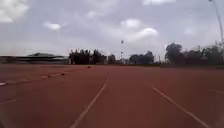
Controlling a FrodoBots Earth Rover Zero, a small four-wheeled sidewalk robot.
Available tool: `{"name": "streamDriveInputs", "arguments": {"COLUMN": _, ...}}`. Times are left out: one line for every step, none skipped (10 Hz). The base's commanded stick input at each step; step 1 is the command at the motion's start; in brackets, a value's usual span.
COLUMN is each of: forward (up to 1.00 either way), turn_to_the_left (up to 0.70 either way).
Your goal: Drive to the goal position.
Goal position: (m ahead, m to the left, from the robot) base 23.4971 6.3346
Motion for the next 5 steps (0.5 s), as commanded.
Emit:
{"name": "streamDriveInputs", "arguments": {"forward": 0.45, "turn_to_the_left": 0.0}}
{"name": "streamDriveInputs", "arguments": {"forward": 0.45, "turn_to_the_left": 0.0}}
{"name": "streamDriveInputs", "arguments": {"forward": 0.45, "turn_to_the_left": 0.0}}
{"name": "streamDriveInputs", "arguments": {"forward": 0.45, "turn_to_the_left": 0.0}}
{"name": "streamDriveInputs", "arguments": {"forward": 0.45, "turn_to_the_left": 0.0}}
